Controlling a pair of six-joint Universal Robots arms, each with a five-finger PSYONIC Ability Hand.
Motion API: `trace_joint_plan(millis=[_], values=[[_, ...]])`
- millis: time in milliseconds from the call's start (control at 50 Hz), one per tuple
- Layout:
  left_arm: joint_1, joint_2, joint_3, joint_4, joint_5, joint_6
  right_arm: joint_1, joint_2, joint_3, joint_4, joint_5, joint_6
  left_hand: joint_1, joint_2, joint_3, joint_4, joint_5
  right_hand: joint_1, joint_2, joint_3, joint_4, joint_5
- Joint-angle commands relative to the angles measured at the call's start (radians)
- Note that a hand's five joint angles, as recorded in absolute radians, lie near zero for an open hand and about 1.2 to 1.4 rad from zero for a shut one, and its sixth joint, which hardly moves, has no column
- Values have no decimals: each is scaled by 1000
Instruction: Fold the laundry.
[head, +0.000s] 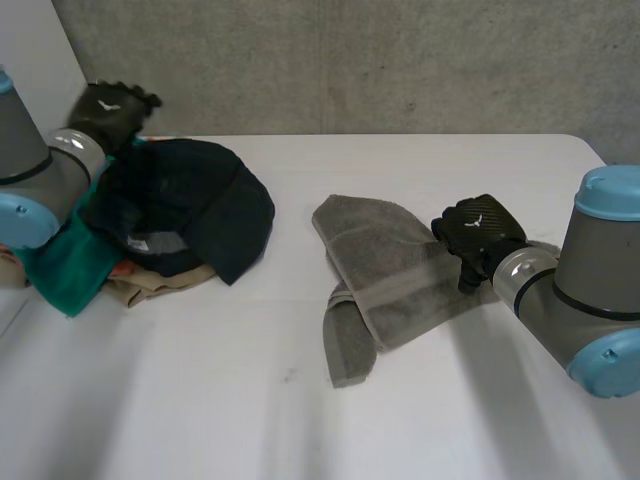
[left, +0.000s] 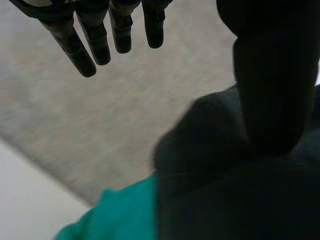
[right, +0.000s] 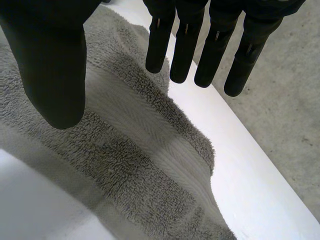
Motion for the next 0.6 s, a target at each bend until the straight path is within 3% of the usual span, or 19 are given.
trace_joint_plan(millis=[20, 120, 240, 260, 280, 340, 460, 600], values=[[-9, -36, -34, -14, 71, 89, 2, 16, 1, 0, -1, -7, -25, -30, -36, -25, -50, 32, 34, 39, 28, 66], [-11, -148, 43, -59, -1, 207, 5, 24, 4, 0, -1, -24, -25, -30, -36, -25, -50, 32, 34, 39, 28, 66], [-19, -219, 112, -100, -46, 244, 2, 29, 6, 0, -1, -30, -8, -13, -18, -7, -33, 32, 34, 39, 28, 66], [-19, -223, 118, -102, -49, 242, 2, 29, 6, 0, -1, -30, 150, 145, 140, 151, 125, 32, 34, 39, 28, 66], [-20, -230, 132, -100, -52, 241, 1, 29, 6, 0, -1, -30, 579, 574, 569, 579, 554, 32, 34, 39, 28, 66], [-25, -230, 146, -99, -60, 239, -4, 29, 4, 0, -1, -32, 1195, 1190, 1185, 1196, 1170, 32, 34, 39, 28, 66], [-16, -113, 140, -81, -103, 167, -6, 24, 1, 0, -1, -30, 1196, 1191, 1186, 1197, 1171, 32, 34, 39, 28, 66], [52, 26, 161, 79, -192, 34, 4, 23, 3, 0, -1, -32, 1196, 1191, 1186, 1197, 1171, 32, 34, 39, 28, 66]])
